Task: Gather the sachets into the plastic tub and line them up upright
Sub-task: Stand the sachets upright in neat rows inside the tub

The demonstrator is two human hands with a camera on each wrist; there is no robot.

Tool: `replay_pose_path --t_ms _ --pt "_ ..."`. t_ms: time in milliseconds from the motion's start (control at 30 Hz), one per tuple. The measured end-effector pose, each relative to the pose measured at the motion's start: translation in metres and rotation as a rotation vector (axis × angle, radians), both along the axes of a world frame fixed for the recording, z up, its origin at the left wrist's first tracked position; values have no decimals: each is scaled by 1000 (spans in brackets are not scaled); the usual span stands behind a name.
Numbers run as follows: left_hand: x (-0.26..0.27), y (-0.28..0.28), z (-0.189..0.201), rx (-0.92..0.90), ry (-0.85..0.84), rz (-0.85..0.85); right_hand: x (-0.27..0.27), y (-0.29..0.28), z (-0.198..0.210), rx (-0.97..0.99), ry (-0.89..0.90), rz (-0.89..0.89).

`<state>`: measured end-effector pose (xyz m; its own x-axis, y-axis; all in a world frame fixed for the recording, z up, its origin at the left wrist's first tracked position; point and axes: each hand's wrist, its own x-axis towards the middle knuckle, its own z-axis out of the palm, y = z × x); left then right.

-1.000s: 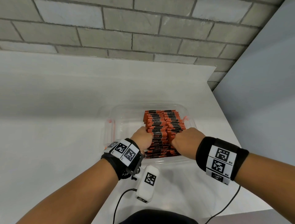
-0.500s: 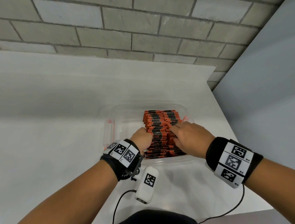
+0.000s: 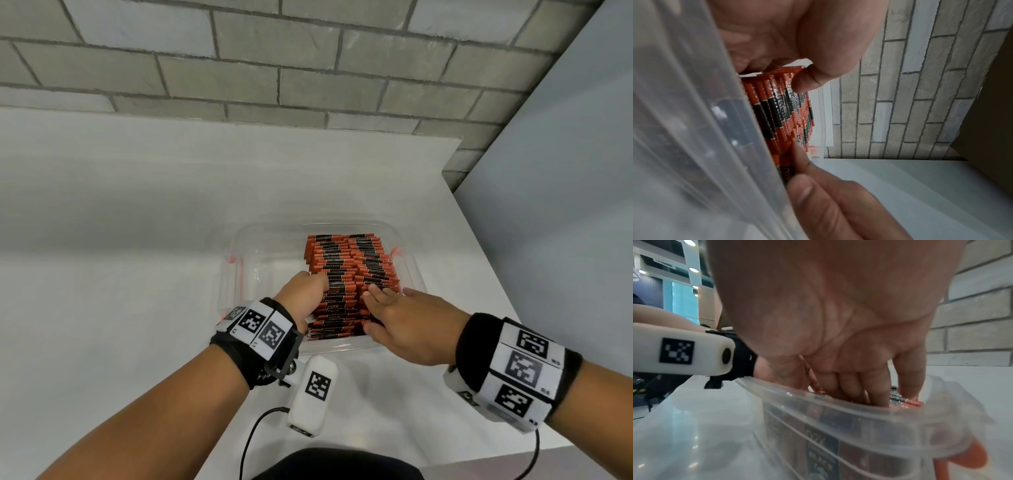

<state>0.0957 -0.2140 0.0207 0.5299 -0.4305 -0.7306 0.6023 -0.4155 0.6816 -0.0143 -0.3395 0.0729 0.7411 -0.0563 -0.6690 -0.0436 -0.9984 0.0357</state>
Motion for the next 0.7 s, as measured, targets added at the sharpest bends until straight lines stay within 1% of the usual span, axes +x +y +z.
replay_pose_path --t_ms 100,233,333,433,533,600,700 --pt "-2 2 8 -27 6 -1 5 -1 2 53 -49 -56" --pt "-3 3 13 -57 37 -25 10 2 -1 69 18 -98" --pt "-3 4 15 -66 73 -19 19 -2 4 130 -19 -141" --pt "-2 4 17 -88 107 15 29 -6 -1 94 -71 -129" --pt "-2 4 20 -96 138 35 35 -6 -11 49 -10 -84" --pt "-1 4 20 -92 149 33 38 -9 -9 68 -17 -107" --pt "-1 6 24 -49 107 48 45 -12 -4 46 -72 -131"
